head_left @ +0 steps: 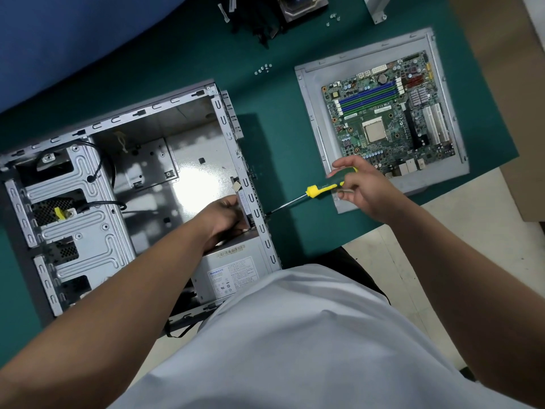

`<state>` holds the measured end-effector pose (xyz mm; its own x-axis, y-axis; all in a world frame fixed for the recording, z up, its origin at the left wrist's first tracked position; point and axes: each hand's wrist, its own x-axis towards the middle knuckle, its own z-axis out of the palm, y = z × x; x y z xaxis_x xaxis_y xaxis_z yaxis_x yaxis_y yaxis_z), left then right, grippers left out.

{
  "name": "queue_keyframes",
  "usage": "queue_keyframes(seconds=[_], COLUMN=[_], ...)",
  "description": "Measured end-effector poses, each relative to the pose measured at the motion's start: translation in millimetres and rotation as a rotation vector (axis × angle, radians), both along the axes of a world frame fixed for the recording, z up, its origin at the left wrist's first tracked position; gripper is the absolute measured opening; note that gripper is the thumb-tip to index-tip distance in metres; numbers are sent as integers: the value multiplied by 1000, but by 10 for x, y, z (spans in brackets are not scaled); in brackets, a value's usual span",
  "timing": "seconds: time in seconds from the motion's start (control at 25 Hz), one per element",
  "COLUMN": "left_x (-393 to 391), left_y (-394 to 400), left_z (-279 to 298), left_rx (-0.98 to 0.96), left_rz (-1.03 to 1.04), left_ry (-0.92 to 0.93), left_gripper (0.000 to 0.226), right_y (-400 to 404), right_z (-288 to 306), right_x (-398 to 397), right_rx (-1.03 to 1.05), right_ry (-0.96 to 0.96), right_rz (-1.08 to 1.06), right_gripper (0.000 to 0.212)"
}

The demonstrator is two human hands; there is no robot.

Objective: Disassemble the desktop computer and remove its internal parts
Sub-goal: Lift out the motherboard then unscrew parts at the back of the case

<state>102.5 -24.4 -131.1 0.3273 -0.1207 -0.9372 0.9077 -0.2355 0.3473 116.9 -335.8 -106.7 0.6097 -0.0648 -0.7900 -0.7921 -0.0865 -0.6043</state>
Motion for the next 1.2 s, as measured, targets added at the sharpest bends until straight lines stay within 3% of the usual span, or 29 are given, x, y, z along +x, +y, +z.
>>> queue_keyframes(seconds=[0.08, 0.16, 0.24, 0.28, 0.32, 0.4, 0.48, 0.6, 0.68, 0.76, 0.84, 0.92, 0.96, 1.0, 1.08, 1.2], left_x=[1, 0, -3, -5, -8, -12, -13, -14, -16, -21, -20, -18, -17, -14, -13, -8], left_y=[-7, -8, -6, -5, -5, 0, 4, 14, 18, 24, 21, 17, 15, 17, 20, 23], left_z=[8, 6, 4, 2, -2, -13, -31, -55, -53, -50, -46, -38, -34, -30, -17, 0], left_rx=[0, 3, 0, -2, -5, -15, -15, -20, -38, -56, -70, -77, -77, -77, -76, -63], left_rz=[-4, -6, 0, 1, 3, 14, 19, 3, -16, -25, -26, -29, -29, -29, -39, -45], left_ry=[-9, -15, -15, -14, -12, -10, -11, -14, -12, -12, -12, -15, -18, -20, -18, -18], left_gripper=[38, 38, 37, 38, 38, 39, 41, 51, 61, 64, 65, 66, 67, 66, 65, 64], right_y=[29, 54, 53, 45, 38, 37, 50, 54, 43, 37, 45, 52, 55, 54, 28, -12], right_z=[43, 66, 16, 20, 14, 29, 40, 24, -18, -21, -14, -24, -30, -49, -59, -51], right_x=[-20, -27, -37, -24, -4, 10, 18, -10, -9, 21, 34, 24, 14, 9, 31, 76], right_rx=[-19, -297, -411, -303, -169, 120, 9, -347, -300, -97, -87, -316, -363, -346, -93, 101], right_ry=[41, 26, -74, -64, -35, 43, 61, -63, -98, -16, 46, 26, -18, -50, -6, 30], right_rz=[-21, 230, 330, 252, 147, -65, -1, 288, 226, 68, 54, 264, 301, 278, 88, -22], right_gripper=[18, 45, 35, 19, 18, 31, 13, 40, 18, 17, 12, 43, 46, 36, 5, 21])
